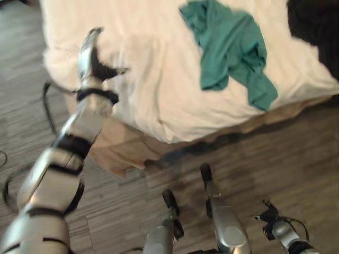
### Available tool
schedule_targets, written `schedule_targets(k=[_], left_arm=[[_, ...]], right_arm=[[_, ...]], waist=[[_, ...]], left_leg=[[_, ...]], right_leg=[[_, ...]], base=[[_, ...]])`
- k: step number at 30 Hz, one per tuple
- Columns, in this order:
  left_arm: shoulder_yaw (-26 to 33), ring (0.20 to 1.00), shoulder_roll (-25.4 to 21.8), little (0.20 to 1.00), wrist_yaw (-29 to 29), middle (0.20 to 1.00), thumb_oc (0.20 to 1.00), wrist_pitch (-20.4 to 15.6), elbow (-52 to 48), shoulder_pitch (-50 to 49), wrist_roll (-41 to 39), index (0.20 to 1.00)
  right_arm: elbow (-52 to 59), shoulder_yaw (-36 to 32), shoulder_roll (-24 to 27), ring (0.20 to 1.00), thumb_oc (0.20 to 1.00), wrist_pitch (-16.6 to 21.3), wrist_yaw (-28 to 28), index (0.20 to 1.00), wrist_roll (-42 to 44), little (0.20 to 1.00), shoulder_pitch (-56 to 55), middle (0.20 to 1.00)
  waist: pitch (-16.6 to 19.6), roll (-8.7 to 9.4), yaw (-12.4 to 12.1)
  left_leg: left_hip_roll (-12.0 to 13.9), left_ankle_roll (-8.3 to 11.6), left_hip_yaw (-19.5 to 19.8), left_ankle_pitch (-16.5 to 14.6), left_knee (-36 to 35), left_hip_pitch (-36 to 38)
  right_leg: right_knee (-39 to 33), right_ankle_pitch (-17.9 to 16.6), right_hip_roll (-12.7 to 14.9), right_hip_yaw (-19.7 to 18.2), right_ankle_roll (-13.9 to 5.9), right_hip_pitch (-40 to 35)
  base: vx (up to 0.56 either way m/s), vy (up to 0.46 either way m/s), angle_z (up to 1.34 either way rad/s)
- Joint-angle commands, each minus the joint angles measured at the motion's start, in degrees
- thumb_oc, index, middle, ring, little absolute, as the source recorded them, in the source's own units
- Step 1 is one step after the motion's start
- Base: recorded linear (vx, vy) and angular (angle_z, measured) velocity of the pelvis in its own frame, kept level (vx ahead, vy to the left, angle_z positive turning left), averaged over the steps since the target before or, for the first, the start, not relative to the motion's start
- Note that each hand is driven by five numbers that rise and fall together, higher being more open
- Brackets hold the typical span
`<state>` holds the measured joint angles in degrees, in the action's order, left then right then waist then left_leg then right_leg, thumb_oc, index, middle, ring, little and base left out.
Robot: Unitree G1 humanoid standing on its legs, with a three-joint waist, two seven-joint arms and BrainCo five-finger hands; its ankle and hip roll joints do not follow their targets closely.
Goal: Tidy up the quilt and then pick up the clothes from the bed and put them into the laundry hamper.
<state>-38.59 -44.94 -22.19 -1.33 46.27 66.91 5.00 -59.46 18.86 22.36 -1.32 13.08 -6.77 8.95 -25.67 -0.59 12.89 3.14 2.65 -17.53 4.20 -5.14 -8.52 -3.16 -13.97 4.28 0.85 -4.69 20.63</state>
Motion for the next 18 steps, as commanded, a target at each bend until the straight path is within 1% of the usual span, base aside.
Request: schedule_targets(k=[1, 3, 4, 5, 7, 9, 10, 11, 14, 15, 16, 17, 18], left_arm=[[0.66, 1.000, 1.46, 1.000, -0.79, 1.000, 1.000, 4.50, 12.18, 7.93, 8.53, 1.000], [-0.42, 1.000, 4.81, 1.000, 0.64, 1.000, 1.000, 5.44, 17.11, 10.15, 8.74, 1.000], [-0.95, 0.445, 6.47, 0.445, 1.70, 0.445, 0.445, 5.98, 19.25, 10.33, 9.78, 0.445], [-1.52, 0.200, 7.66, 0.200, 2.81, 0.200, 0.200, 6.58, 21.35, 10.04, 11.10, 0.200], [-1.24, 0.200, 9.57, 0.200, 4.97, 0.200, 0.200, 8.12, 25.48, 7.34, 13.90, 0.200], [-0.18, 0.200, 10.10, 0.200, 5.56, 0.200, 0.200, 8.65, 26.90, 5.36, 14.32, 0.200], [2.32, 0.200, 10.27, 0.200, 6.24, 0.200, 0.200, 9.76, 29.26, 0.79, 15.42, 0.200], [3.53, 0.200, 10.19, 0.200, 6.54, 0.200, 0.200, 10.11, 29.39, -1.07, 15.54, 0.200], [8.29, 0.200, 7.16, 0.200, 6.92, 0.200, 0.200, 10.92, 30.24, -10.72, 16.51, 0.200], [8.36, 0.200, 7.15, 0.200, 6.93, 0.200, 0.200, 10.94, 30.19, -10.81, 16.53, 0.200], [12.12, 0.200, 4.53, 0.200, 7.24, 0.200, 0.200, 10.87, 29.29, -18.36, 17.16, 0.200], [17.61, 0.304, 1.03, 0.304, 7.25, 0.304, 0.304, 10.21, 29.10, -28.09, 17.01, 0.304], [17.75, 0.526, 0.99, 0.526, 7.26, 0.526, 0.526, 10.23, 29.01, -28.24, 17.04, 0.526]], right_arm=[[-2.71, 1.28, 1.07, 1.000, 1.000, 0.62, 3.26, 1.000, 1.28, 1.000, -0.71, 1.000], [-5.56, 1.59, -0.21, 1.000, 1.000, 0.29, 3.78, 1.000, 3.10, 1.000, -0.20, 1.000], [-6.77, 1.88, -0.58, 1.000, 1.000, 0.15, 3.83, 1.000, 3.91, 1.000, 0.11, 1.000], [-7.89, 2.13, -0.87, 1.000, 1.000, -0.02, 3.70, 1.000, 4.62, 1.000, 0.37, 1.000], [-9.41, 2.93, -1.41, 1.000, 1.000, -0.54, 3.19, 1.000, 4.75, 1.000, 0.55, 1.000], [-9.61, 3.02, -1.45, 1.000, 1.000, -0.64, 3.12, 1.000, 4.93, 1.000, 0.55, 1.000], [-9.81, 2.35, -1.14, 1.000, 1.000, -0.71, 3.27, 1.000, 5.68, 1.000, 0.78, 1.000], [-9.96, 1.96, -0.85, 1.000, 1.000, -0.85, 3.38, 1.000, 5.76, 1.000, 0.67, 1.000], [-9.51, -0.35, 0.96, 1.000, 1.000, -1.14, 3.47, 1.000, 6.25, 1.000, 0.64, 1.000], [-9.49, -0.31, 0.99, 1.000, 1.000, -1.15, 3.47, 1.000, 6.25, 1.000, 0.62, 1.000], [-8.83, -2.02, 2.39, 1.000, 1.000, -1.37, 3.34, 1.000, 5.86, 1.000, -0.11, 1.000], [-7.33, -3.11, 4.13, 1.000, 1.000, -1.77, 2.85, 1.000, 4.05, 1.000, -1.17, 1.000], [-7.31, -3.02, 4.15, 1.000, 1.000, -1.79, 2.84, 1.000, 4.05, 1.000, -1.16, 1.000]], waist=[[-0.97, 0.47, 0.63], [-1.89, 0.01, 0.70], [-2.19, -0.14, 0.70], [-2.34, -0.36, 0.67], [-2.30, -0.54, 0.62], [-2.09, -0.68, 0.55], [-1.49, -0.67, 0.24], [-1.16, -0.71, 0.04], [0.60, -0.83, -1.06], [0.58, -0.84, -1.00], [1.74, -0.76, -1.91], [3.16, -0.53, -2.86], [3.30, -0.53, -2.80]], left_leg=[[5.20, 2.97, -1.62, -5.96, 9.03, -1.19], [5.35, 3.10, -1.83, -5.54, 8.65, -1.26], [5.40, 3.18, -2.00, -5.37, 8.49, -1.10], [5.37, 3.22, -2.08, -5.26, 8.16, -0.66], [5.37, 3.32, -2.19, -5.08, 7.43, 0.48], [5.34, 3.37, -2.18, -4.99, 7.06, 1.10], [5.47, 3.46, -2.13, -4.91, 6.19, 2.54], [5.44, 3.45, -2.00, -4.95, 5.88, 3.21], [5.30, 3.61, -1.51, -4.87, 4.23, 5.90], [5.29, 3.61, -1.49, -4.86, 4.19, 5.97], [5.30, 3.69, -1.34, -4.90, 3.04, 7.90], [5.33, 3.84, -1.33, -4.98, 1.90, 9.99], [5.33, 3.84, -1.36, -4.84, 1.86, 9.85]], right_leg=[[8.19, 14.02, 2.24, -0.59, -5.54, -0.78], [7.78, 13.86, 2.29, -0.34, -5.57, -0.55], [7.62, 13.81, 2.37, -0.26, -5.53, -0.61], [7.45, 13.78, 2.38, -0.23, -5.50, -1.01], [7.20, 13.95, 2.31, -0.11, -5.34, -1.83], [7.09, 14.06, 2.26, 0.07, -5.24, -2.37], [6.93, 14.33, 2.15, 0.49, -5.08, -3.42], [6.82, 14.46, 2.12, 0.70, -5.01, -4.11], [6.05, 14.88, 2.19, 1.35, -4.88, -7.09], [6.02, 14.88, 2.19, 1.38, -4.89, -7.16], [5.36, 15.06, 2.34, 1.85, -4.82, -9.06], [4.65, 15.28, 2.43, 2.43, -4.73, -11.12], [4.55, 15.12, 2.42, 2.40, -4.70, -10.98]], base=[[-0.03, -0.054, -0.17], [-0.01, -0.036, -0.12], [0.01, -0.014, -0.14], [0.02, 0.005, -0.14], [0.03, 0.016, -0.03], [0.03, 0.009, 0.05], [0.03, -0.001, 0.03], [0.05, 0.008, 0.02], [0.07, 0.009, -0.01], [0.09, 0.030, 0.07], [0.15, 0.052, 0.07], [0.15, 0.049, 0.07], [0.12, 0.056, 0.02]])
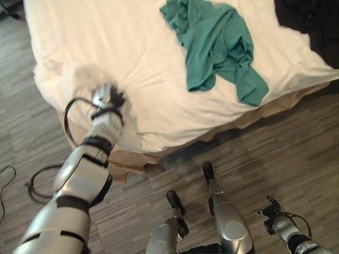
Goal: Tidy up the quilt and then pick up the clothes from the bed and put them into the laundry hamper.
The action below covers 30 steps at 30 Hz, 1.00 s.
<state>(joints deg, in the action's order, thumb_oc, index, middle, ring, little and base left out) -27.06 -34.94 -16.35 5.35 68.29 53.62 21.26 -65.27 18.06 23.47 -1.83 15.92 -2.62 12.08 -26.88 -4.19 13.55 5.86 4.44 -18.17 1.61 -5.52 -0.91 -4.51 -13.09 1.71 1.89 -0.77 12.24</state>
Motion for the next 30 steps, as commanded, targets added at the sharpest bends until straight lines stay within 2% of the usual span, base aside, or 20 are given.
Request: schedule_targets(k=[1, 6, 7, 8, 9, 10, 12, 14, 15, 16, 17, 18, 21, 22, 24, 25, 26, 27, 28, 30], left_arm=[[9.25, 1.000, -10.56, 1.000, 1.34, 1.000, 1.000, 3.25, 6.97, -19.73, 0.44, 1.000], [21.50, 1.000, -12.22, 1.000, 1.39, 1.000, 1.000, 2.29, 6.73, -38.14, 0.14, 1.000], [21.65, 1.000, -12.21, 1.000, 1.40, 1.000, 1.000, 2.31, 6.63, -38.33, 0.17, 1.000], [27.49, 1.000, -8.34, 1.000, 0.34, 1.000, 1.000, 2.01, 5.39, -44.90, -3.77, 1.000], [28.57, 1.000, -6.00, 1.000, -0.25, 1.000, 1.000, 1.87, 4.74, -47.12, -4.97, 1.000], [28.98, 1.000, -3.71, 1.000, -0.68, 1.000, 1.000, 1.75, 3.91, -48.53, -6.43, 1.000], [28.88, 1.000, 1.11, 1.000, -1.66, 1.000, 1.000, 1.31, 2.60, -50.89, -8.51, 1.000], [28.30, 1.000, 3.12, 1.000, -1.95, 1.000, 1.000, 1.30, 2.39, -51.15, -9.13, 1.000], [25.69, 1.000, 6.41, 1.000, -2.49, 1.000, 1.000, 1.27, 1.75, -50.95, -9.40, 1.000], [25.71, 1.000, 6.42, 1.000, -2.49, 1.000, 1.000, 1.27, 1.75, -50.95, -9.40, 1.000], [23.40, 1.000, 7.84, 1.000, -2.70, 1.000, 1.000, 0.96, 1.51, -50.04, -9.23, 1.000], [18.85, 1.000, 10.02, 1.000, -3.41, 1.000, 1.000, 0.15, 0.43, -47.80, -9.76, 1.000], [14.95, 1.000, 11.54, 1.000, -3.90, 1.000, 1.000, -0.51, -0.57, -44.75, -10.92, 1.000], [10.16, 1.000, 12.93, 1.000, -4.36, 1.000, 1.000, -1.15, -1.89, -41.41, -11.02, 1.000], [6.17, 1.000, 14.12, 1.000, -4.61, 1.000, 1.000, -1.48, -3.15, -38.50, -10.64, 1.000], [6.20, 1.000, 14.14, 1.000, -4.63, 1.000, 1.000, -1.50, -3.08, -38.38, -10.66, 1.000], [2.73, 1.000, 15.65, 1.000, -4.97, 1.000, 1.000, -1.73, -3.87, -35.15, -10.70, 1.000], [2.74, 1.000, 15.65, 1.000, -4.97, 1.000, 1.000, -1.74, -3.87, -35.14, -10.70, 1.000], [-0.41, 1.000, 16.98, 1.000, -5.18, 1.000, 1.000, -2.09, -5.60, -31.56, -10.09, 1.000], [-0.83, 1.000, 18.22, 1.000, -4.76, 1.000, 1.000, -2.18, -5.65, -29.98, -11.53, 1.000]], right_arm=[[-0.09, -2.86, 3.93, 1.000, 1.000, -1.27, -0.27, 1.000, -0.83, 1.000, -4.61, 1.000], [19.03, -6.06, 9.77, 1.000, 1.000, 0.33, -1.00, 1.000, -5.55, 1.000, -7.56, 1.000], [19.13, -6.00, 9.80, 1.000, 1.000, 0.27, -1.03, 1.000, -5.56, 1.000, -7.59, 1.000], [30.60, -6.62, 12.71, 1.000, 1.000, 1.28, -1.15, 1.000, -8.18, 1.000, -6.94, 1.000], [34.09, -6.76, 13.45, 1.000, 1.000, 1.51, -1.38, 1.000, -9.07, 1.000, -6.16, 1.000], [37.41, -6.53, 14.14, 0.200, 0.200, 1.63, -1.50, 0.200, -9.92, 0.200, -4.77, 0.200], [42.71, -5.41, 15.16, 0.200, 0.200, 1.94, -1.30, 0.200, -10.91, 0.200, 0.11, 0.200], [44.45, -4.02, 15.16, 0.200, 0.200, 2.01, -1.18, 0.200, -11.02, 0.200, 3.67, 0.200], [46.29, -0.24, 14.82, 0.200, 0.200, 2.09, -0.53, 0.200, -11.10, 0.200, 12.25, 0.200], [46.27, -0.22, 14.81, 0.200, 0.200, 2.10, -0.53, 0.200, -11.10, 0.200, 12.29, 0.200], [46.86, 2.73, 14.40, 0.200, 0.200, 1.98, -0.22, 0.200, -11.19, 0.200, 18.11, 0.200], [44.63, 7.91, 12.45, 0.200, 0.200, 1.90, 1.02, 0.200, -9.77, 0.200, 29.26, 0.200], [39.66, 12.08, 10.66, 0.200, 0.200, 1.35, 1.83, 0.200, -7.66, 0.200, 39.05, 0.200], [32.68, 16.20, 6.72, 0.200, 0.200, 0.57, 2.36, 0.200, -5.99, 0.200, 46.47, 0.200], [25.93, 18.87, 2.71, 0.200, 0.200, -0.05, 2.67, 0.200, -5.31, 0.200, 50.97, 0.200], [25.63, 18.96, 2.62, 0.200, 0.200, 0.10, 2.74, 0.200, -5.25, 0.200, 51.20, 0.200], [19.70, 20.44, -2.33, 0.200, 0.200, -0.22, 2.84, 0.200, -4.78, 0.200, 52.07, 0.200], [19.68, 20.45, -2.33, 0.200, 0.200, -0.21, 2.84, 0.200, -4.78, 0.200, 52.08, 0.200], [15.03, 21.36, -7.07, 0.200, 0.200, -0.67, 2.48, 0.200, -3.73, 0.200, 49.70, 0.200], [14.27, 23.97, -12.31, 0.200, 0.200, -0.67, -0.42, 0.200, -3.53, 0.200, 43.98, 0.200]], waist=[[5.26, 3.21, -3.89], [8.07, 3.95, -5.65], [8.29, 3.95, -5.60], [9.28, 4.64, -7.14], [9.31, 4.88, -7.86], [9.38, 5.10, -8.45], [9.28, 5.64, -9.93], [9.06, 5.88, -10.59], [8.12, 6.33, -12.06], [8.17, 6.34, -12.04], [7.38, 6.62, -12.70], [5.67, 6.93, -14.11], [4.38, 6.90, -15.15], [2.81, 6.71, -16.21], [1.78, 6.19, -17.00], [1.76, 6.17, -16.91], [0.77, 5.58, -17.37], [0.79, 5.58, -17.34], [-0.41, 4.78, -17.52], [-0.94, 4.10, -17.32]], left_leg=[[2.60, 2.16, -0.74, -2.28, 1.87, 3.06], [2.40, 2.26, -0.55, -2.82, 0.56, 5.77], [2.39, 2.26, -0.57, -2.66, 0.52, 5.53], [2.26, 2.07, 0.24, -3.03, 0.52, 6.11], [2.25, 1.92, 0.66, -3.28, 0.52, 6.26], [2.22, 1.75, 1.02, -3.36, 0.52, 6.14], [2.08, 1.36, 1.80, -3.54, 0.61, 5.84], [2.01, 1.20, 2.20, -3.34, 0.62, 5.39], [1.93, 1.00, 2.94, -3.03, 0.79, 4.27], [1.93, 0.99, 2.95, -3.01, 0.79, 4.20], [1.94, 0.93, 3.34, -2.70, 0.88, 3.28], [1.95, 0.97, 4.20, -1.91, 0.96, 1.29], [2.00, 1.09, 5.09, -1.00, 0.90, -0.56], [2.07, 1.27, 5.93, 0.02, 0.71, -2.31], [2.17, 1.52, 6.82, 0.92, 0.52, -4.14], [2.18, 1.52, 6.89, 0.94, 0.52, -4.24], [2.24, 1.83, 7.55, 1.67, 0.52, -6.03], [2.24, 1.83, 7.57, 1.68, 0.52, -6.06], [2.14, 2.16, 8.33, 2.25, 0.52, -7.44], [2.08, 2.48, 9.02, 2.40, 0.52, -8.45]], right_leg=[[5.61, 14.32, 5.03, 1.50, -8.64, -3.46], [4.21, 14.25, 5.47, 2.31, -9.11, -6.71], [4.12, 14.09, 5.47, 2.28, -9.07, -6.49], [3.77, 14.20, 5.84, 3.31, -9.19, -7.86], [3.87, 14.44, 5.97, 3.62, -9.24, -8.22], [3.92, 14.51, 6.11, 3.95, -9.23, -8.29], [3.78, 14.53, 6.32, 4.35, -9.12, -8.39], [3.62, 14.33, 6.40, 4.55, -9.04, -8.14], [3.49, 13.97, 6.58, 4.75, -8.94, -7.42], [3.49, 13.96, 6.59, 4.75, -8.94, -7.35], [3.56, 13.69, 6.65, 4.68, -8.86, -6.66], [3.68, 13.17, 6.62, 4.92, -8.63, -4.95], [3.73, 12.83, 6.56, 5.43, -8.44, -3.64], [3.62, 12.40, 6.53, 5.95, -8.31, -2.54], [3.31, 12.03, 6.57, 6.57, -8.28, -1.61], [3.30, 12.02, 6.56, 6.63, -8.27, -1.54], [3.06, 11.68, 6.69, 7.38, -8.32, -0.64], [3.06, 11.68, 6.69, 7.40, -8.32, -0.62], [2.62, 11.31, 6.93, 8.28, -8.46, -0.31], [2.49, 11.31, 7.26, 9.17, -8.52, -0.21]], base=[[0.08, 0.045, 0.10], [0.07, 0.079, 0.13], [0.05, 0.069, 0.22], [0.04, 0.045, 0.18], [0.04, 0.054, 0.23], [-0.01, 0.023, 0.36], [-0.04, 0.011, 0.51], [-0.08, -0.009, 0.27], [-0.11, -0.011, 0.20], [-0.14, -0.014, 0.18], [-0.19, -0.024, 0.25], [-0.23, -0.027, 0.27], [-0.15, -0.023, 0.07], [-0.12, -0.029, 0.16], [-0.12, -0.034, 0.37], [-0.11, -0.034, 0.31], [-0.07, -0.018, 0.19], [-0.14, -0.026, 0.28], [-0.09, -0.011, 0.38], [-0.06, -0.003, 0.32]])
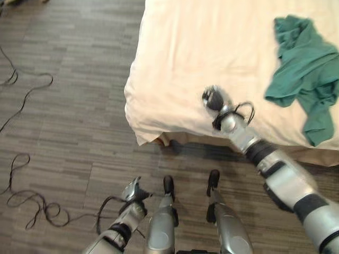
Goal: Tidy up the quilt and then pick up the clothes from the bed and put them into the laundry hamper.
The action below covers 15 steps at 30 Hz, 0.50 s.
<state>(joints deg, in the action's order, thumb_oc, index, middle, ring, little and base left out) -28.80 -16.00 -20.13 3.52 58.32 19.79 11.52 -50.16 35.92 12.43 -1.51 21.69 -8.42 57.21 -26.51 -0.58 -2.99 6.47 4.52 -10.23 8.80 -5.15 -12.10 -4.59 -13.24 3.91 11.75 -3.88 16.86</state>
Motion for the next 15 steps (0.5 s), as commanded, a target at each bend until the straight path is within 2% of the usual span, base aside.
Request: schedule_targets(k=[1, 2, 3, 4, 6, 9, 10, 11, 12, 15], left_arm=[[1.67, 1.000, -0.23, 1.000, -0.56, 1.000, 1.000, -0.42, 4.83, 3.89, -3.60, 1.000], [1.69, 1.000, -0.24, 1.000, -0.56, 1.000, 1.000, -0.42, 4.84, 3.90, -3.61, 1.000], [3.47, 1.000, 0.53, 1.000, 0.21, 1.000, 1.000, -0.58, 6.02, 3.23, -6.62, 1.000], [3.48, 1.000, 0.53, 1.000, 0.21, 1.000, 1.000, -0.58, 6.02, 3.23, -6.62, 1.000], [3.72, 1.000, 0.56, 1.000, 0.54, 1.000, 1.000, -0.63, 7.59, 2.49, -7.01, 1.000], [3.92, 1.000, 0.22, 1.000, 1.01, 1.000, 1.000, -0.28, 9.14, 1.25, -6.53, 1.000], [4.53, 1.000, -0.21, 1.000, 1.33, 1.000, 1.000, -0.12, 9.70, 0.70, -6.44, 1.000], [4.54, 1.000, -0.20, 1.000, 1.34, 1.000, 1.000, -0.12, 9.70, 0.74, -6.44, 1.000], [5.38, 1.000, -0.68, 1.000, 1.25, 1.000, 1.000, 0.03, 10.25, 0.42, -6.69, 1.000], [6.70, 1.000, -1.18, 1.000, 1.10, 1.000, 1.000, 0.21, 10.23, -0.01, -7.01, 1.000]], right_arm=[[-0.51, 7.65, -2.88, 0.200, 0.200, -0.75, -7.89, 0.200, 1.86, 0.200, -3.54, 0.200], [-0.52, 7.66, -2.88, 0.200, 0.200, -0.75, -7.89, 0.200, 1.86, 0.200, -3.53, 0.200], [2.10, 13.32, -5.14, 0.200, 0.200, -0.40, -12.74, 0.200, -2.18, 0.200, -7.97, 0.200], [2.10, 13.33, -5.14, 0.200, 0.200, -0.40, -12.74, 0.200, -2.18, 0.200, -7.98, 0.200], [5.45, 18.04, -7.94, 0.200, 0.200, 0.55, -18.55, 0.200, -2.11, 0.200, -11.39, 0.200], [13.31, 20.78, -10.10, 0.200, 0.200, 1.36, -23.24, 0.200, 6.60, 0.200, -13.67, 0.200], [19.82, 21.12, -9.52, 0.200, 0.200, 2.72, -24.53, 0.200, 12.26, 0.200, -13.11, 0.200], [19.92, 21.11, -9.45, 0.200, 0.200, 2.65, -24.55, 0.200, 12.29, 0.200, -13.08, 0.200], [26.79, 19.17, -7.83, 0.200, 0.200, 4.68, -23.61, 0.200, 17.41, 0.200, -11.74, 0.200], [33.47, 15.06, -4.14, 0.200, 0.200, 7.22, -21.07, 0.200, 20.61, 0.200, -9.07, 0.200]], waist=[[-1.20, 0.29, -0.71], [-1.06, 0.31, -0.64], [-0.77, -0.05, -0.52], [-0.71, -0.05, -0.50], [-0.34, -0.26, -0.65], [0.75, -0.05, -0.69], [1.39, 0.29, -0.55], [1.48, 0.32, -0.55], [1.79, 0.59, -0.22], [1.97, 0.85, 0.53]], left_leg=[[1.43, 2.43, 1.38, -4.73, 0.15, 2.55], [1.39, 2.41, 1.44, -4.60, 0.15, 2.32], [1.33, 2.49, 1.84, -4.65, 0.15, 2.27], [1.32, 2.49, 1.87, -4.64, 0.15, 2.20], [1.35, 2.53, 2.03, -4.98, 0.15, 2.78], [1.31, 2.53, 1.67, -5.36, 0.15, 3.59], [1.33, 2.49, 1.30, -5.69, 0.15, 4.32], [1.28, 2.46, 1.31, -5.53, 0.15, 4.10], [1.40, 2.48, 0.80, -5.95, 0.15, 4.93], [1.45, 2.40, 0.14, -6.25, 0.15, 5.45]], right_leg=[[2.57, 11.43, 5.18, -0.41, -5.37, -4.84], [2.51, 11.30, 5.21, -0.36, -5.36, -4.68], [2.44, 11.38, 5.41, 0.12, -5.34, -4.94], [2.43, 11.37, 5.42, 0.14, -5.34, -4.89], [2.35, 11.73, 5.44, 0.26, -5.21, -5.52], [2.07, 11.77, 5.59, 0.01, -5.14, -6.27], [1.96, 11.81, 5.62, -0.43, -5.18, -6.73], [1.89, 11.64, 5.66, -0.44, -5.16, -6.54], [1.97, 11.87, 5.66, -0.81, -5.23, -6.89], [2.15, 12.06, 5.59, -1.43, -5.35, -6.75]], base=[[-0.01, 0.003, 0.08], [0.01, 0.002, -0.04], [0.01, 0.003, -0.05], [0.02, 0.006, -0.05], [0.01, 0.004, 0.02], [0.05, 0.007, -0.04], [0.04, 0.011, 0.01], [0.06, 0.011, 0.06], [0.04, 0.016, 0.04], [0.01, 0.005, 0.00]])
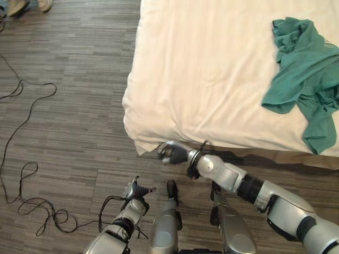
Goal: Tidy up the quilt and then pick up the clothes from the bed and put them into the laundry hamper.
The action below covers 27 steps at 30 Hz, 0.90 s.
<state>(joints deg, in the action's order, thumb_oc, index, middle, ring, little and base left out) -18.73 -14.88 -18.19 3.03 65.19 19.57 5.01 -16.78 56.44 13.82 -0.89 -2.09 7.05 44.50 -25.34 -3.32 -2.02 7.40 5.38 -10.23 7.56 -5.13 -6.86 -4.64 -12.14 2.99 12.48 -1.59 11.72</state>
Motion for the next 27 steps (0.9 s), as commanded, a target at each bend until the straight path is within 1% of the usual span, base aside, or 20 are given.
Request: schedule_targets(k=[1, 2, 3, 4, 6, 8, 10, 11, 12, 14, 16, 18, 19, 20, 21, 22, 24, 25, 26, 27], left_arm=[[-2.87, 1.000, -2.29, 1.000, -0.80, 1.000, 1.000, 0.73, 3.08, 0.29, -0.75, 1.000], [-1.90, 1.000, -2.21, 1.000, -0.85, 1.000, 1.000, 0.63, 2.55, -0.07, -1.11, 1.000], [-1.93, 1.000, -2.20, 1.000, -0.85, 1.000, 1.000, 0.63, 2.56, -0.02, -1.11, 1.000], [-1.66, 1.000, -1.64, 1.000, -0.67, 1.000, 1.000, 0.20, 1.92, -0.22, -1.45, 1.000], [-1.68, 1.000, -1.08, 1.000, -0.69, 1.000, 1.000, -0.11, 1.56, 0.00, -2.11, 1.000], [-1.86, 1.000, -0.54, 1.000, -0.66, 1.000, 1.000, -0.29, 1.16, 0.14, -2.23, 1.000], [-2.25, 1.000, -0.05, 1.000, -0.59, 1.000, 1.000, -0.34, 0.94, 0.42, -2.11, 1.000], [-2.25, 1.000, -0.05, 1.000, -0.59, 1.000, 1.000, -0.34, 0.94, 0.42, -2.12, 1.000], [-2.36, 1.000, 0.32, 1.000, -0.37, 1.000, 1.000, -0.21, 0.76, 0.49, -1.99, 1.000], [-1.90, 1.000, 0.55, 1.000, 0.01, 1.000, 1.000, -0.28, 0.63, 0.43, -2.03, 1.000], [-0.99, 1.000, 0.72, 1.000, 0.47, 1.000, 1.000, -0.05, 0.59, 0.00, -2.42, 1.000], [0.47, 1.000, 0.42, 1.000, 0.73, 1.000, 1.000, 0.30, 0.65, -0.59, -2.75, 1.000], [0.45, 1.000, 0.40, 1.000, 0.73, 1.000, 1.000, 0.30, 0.64, -0.61, -2.75, 1.000], [0.86, 1.000, 0.21, 1.000, 0.94, 1.000, 1.000, 0.48, 0.65, -0.89, -2.37, 1.000], [0.92, 1.000, 0.03, 1.000, 1.02, 1.000, 1.000, 0.56, 0.67, -1.14, -2.20, 1.000], [0.15, 1.000, -0.67, 1.000, 1.81, 1.000, 1.000, 0.90, 0.93, -1.47, 0.28, 1.000], [-0.29, 1.000, -1.56, 1.000, 2.35, 1.000, 1.000, 1.23, 1.31, -2.27, 2.35, 1.000], [-0.03, 1.000, -2.16, 1.000, 2.43, 1.000, 1.000, 1.10, 1.64, -2.69, 2.41, 1.000], [0.25, 1.000, -2.63, 1.000, 2.48, 1.000, 1.000, 1.13, 1.91, -3.26, 2.59, 1.000], [0.65, 1.000, -2.98, 1.000, 2.69, 1.000, 1.000, 1.27, 2.38, -4.08, 2.68, 1.000]], right_arm=[[2.85, -7.45, -3.27, 0.200, 0.200, 7.18, 4.11, 0.200, 5.19, 0.200, 4.77, 0.200], [7.31, -12.52, 1.95, 0.200, 0.200, 8.75, 7.79, 0.200, 3.76, 0.200, 6.08, 0.200], [7.40, -12.56, 2.03, 0.200, 0.200, 8.69, 7.78, 0.200, 3.77, 0.200, 6.07, 0.200], [7.55, -17.51, 6.05, 0.200, 0.200, 9.17, 11.60, 0.200, 2.21, 0.200, 6.37, 0.200], [4.02, -21.33, 9.14, 0.200, 0.200, 8.67, 15.28, 0.200, 0.11, 0.200, 6.51, 0.200], [-1.47, -24.77, 10.72, 0.200, 0.200, 7.42, 18.59, 0.200, -1.14, 0.200, 5.35, 0.200], [-9.93, -27.22, 10.47, 0.200, 0.200, 6.00, 20.44, 0.200, 0.06, 0.200, 3.47, 0.200], [-9.93, -27.22, 10.46, 0.200, 0.200, 6.00, 20.44, 0.200, 0.06, 0.200, 3.47, 0.200], [-18.86, -30.08, 9.60, 0.200, 0.200, 4.41, 21.90, 0.200, 1.69, 0.200, 0.43, 0.200], [-26.22, -32.97, 8.92, 0.200, 0.200, 3.03, 21.74, 0.200, 2.49, 0.200, -4.43, 0.200], [-30.12, -35.36, 8.53, 0.200, 0.200, 1.93, 21.27, 0.200, 1.36, 0.200, -10.90, 0.200], [-32.90, -39.67, 8.64, 0.200, 0.200, 1.31, 20.60, 0.200, 1.42, 0.200, -19.12, 0.200], [-32.86, -39.69, 8.63, 0.200, 0.200, 1.30, 20.60, 0.200, 1.41, 0.200, -19.16, 0.200], [-34.69, -42.56, 8.54, 0.200, 0.200, 1.02, 20.04, 0.200, 2.26, 0.200, -23.67, 0.200], [-35.02, -43.94, 8.17, 0.200, 0.200, 1.08, 19.76, 0.200, 2.61, 0.200, -26.71, 0.200], [-38.15, -47.96, 7.18, 0.200, 0.200, 1.08, 18.85, 0.200, 3.89, 0.200, -33.95, 0.200], [-40.89, -49.96, 6.22, 0.200, 0.200, 0.44, 18.54, 0.200, 2.98, 0.200, -38.67, 0.200], [-42.06, -50.23, 5.61, 0.401, 0.401, 0.54, 18.20, 0.401, 2.19, 0.401, -39.79, 0.401], [-43.15, -50.27, 5.38, 1.000, 1.000, 0.38, 17.99, 1.000, 1.58, 1.000, -40.38, 1.000], [-44.56, -49.51, 4.94, 1.000, 1.000, 0.00, 17.40, 1.000, 0.37, 1.000, -40.52, 1.000]], waist=[[0.78, 3.75, -0.03], [0.42, 3.91, 0.85], [0.51, 3.92, 0.80], [-0.30, 3.86, 1.55], [-1.26, 3.85, 2.14], [-2.34, 3.84, 2.60], [-2.93, 3.93, 2.90], [-2.89, 3.94, 2.90], [-3.39, 3.84, 3.32], [-3.20, 3.91, 3.96], [-2.71, 4.14, 4.84], [-1.85, 4.64, 6.15], [-1.67, 4.70, 6.15], [-1.07, 5.15, 7.07], [-0.47, 5.47, 7.51], [1.38, 6.15, 9.67], [3.10, 6.42, 11.66], [3.26, 6.50, 11.92], [3.34, 6.45, 11.53], [4.09, 5.89, 10.66]], left_leg=[[0.49, 1.47, -0.27, -5.02, 0.13, 0.22], [0.52, 1.32, -0.99, -5.35, 0.13, 0.60], [0.49, 1.30, -1.01, -5.22, 0.13, 0.41], [0.48, 1.02, -1.77, -5.45, 0.13, 0.74], [0.33, 0.68, -2.32, -5.69, 0.70, 0.43], [0.28, 0.37, -2.72, -6.59, 2.92, -0.52], [0.27, 0.21, -3.01, -7.37, 5.10, -1.74], [0.26, 0.21, -3.01, -7.36, 5.10, -1.79], [0.32, 0.15, -3.40, -8.49, 7.03, -2.26], [0.39, 0.05, -3.75, -9.58, 8.63, -2.62], [0.35, -0.06, -4.09, -10.57, 9.76, -2.63], [0.33, -0.27, -4.46, -11.72, 10.63, -2.22], [0.26, -0.30, -4.48, -11.56, 10.55, -2.41], [0.25, -0.39, -4.66, -12.21, 10.94, -1.87], [0.10, -0.54, -4.80, -12.35, 10.90, -1.76], [-0.18, -0.70, -5.57, -12.99, 9.95, 0.40], [-0.07, -0.78, -7.42, -12.90, 8.01, 3.65], [0.41, -0.84, -9.73, -13.07, 7.05, 5.67], [1.37, -0.63, -12.65, -13.28, 6.34, 7.41], [2.58, -0.04, -16.09, -13.92, 5.84, 9.61]], right_leg=[[2.27, 10.83, 6.47, -2.49, -7.70, -1.26], [2.66, 10.85, 6.34, -3.11, -7.83, -0.84], [2.62, 10.71, 6.36, -3.15, -7.81, -0.65], [3.25, 10.79, 6.31, -3.78, -7.89, 0.09], [4.02, 10.85, 6.30, -4.33, -7.82, 0.92], [4.96, 11.07, 6.42, -4.86, -7.61, 1.61], [5.61, 10.96, 6.58, -5.37, -7.46, 2.31], [5.60, 10.95, 6.59, -5.37, -7.46, 2.36], [6.00, 11.10, 6.62, -5.75, -7.40, 2.38], [6.15, 11.21, 6.71, -6.03, -7.38, 2.28], [6.30, 11.40, 6.79, -6.34, -7.46, 2.12], [6.36, 11.71, 6.94, -6.70, -7.54, 1.62], [6.30, 11.59, 6.99, -6.72, -7.54, 1.82], [6.56, 11.97, 7.01, -6.89, -7.65, 1.31], [6.51, 11.90, 7.13, -7.06, -7.71, 1.27], [6.78, 12.47, 7.12, -7.53, -8.01, 0.06], [8.00, 12.78, 6.51, -8.24, -8.32, -0.31], [9.94, 12.53, 6.48, -6.56, -8.49, 0.43], [11.85, 12.60, 7.73, -1.04, -8.37, 0.99], [14.35, 14.21, 9.77, 7.86, -8.29, 0.31]], base=[[0.02, 0.025, -0.05], [0.00, 0.016, -0.16], [-0.01, 0.023, -0.26], [-0.03, 0.016, -0.31], [-0.05, 0.011, -0.39], [-0.05, 0.013, -0.25], [-0.04, 0.011, -0.15], [-0.03, 0.026, -0.21], [-0.01, 0.033, -0.17], [0.00, 0.046, -0.13], [0.04, 0.054, -0.16], [0.05, 0.050, -0.08], [0.07, 0.035, 0.03], [0.06, 0.027, 0.03], [0.17, 0.060, 0.07], [0.17, 0.053, 0.03], [0.18, 0.074, -0.15], [0.10, 0.090, -0.39], [0.11, 0.085, -0.92], [0.08, 0.045, -1.37]])
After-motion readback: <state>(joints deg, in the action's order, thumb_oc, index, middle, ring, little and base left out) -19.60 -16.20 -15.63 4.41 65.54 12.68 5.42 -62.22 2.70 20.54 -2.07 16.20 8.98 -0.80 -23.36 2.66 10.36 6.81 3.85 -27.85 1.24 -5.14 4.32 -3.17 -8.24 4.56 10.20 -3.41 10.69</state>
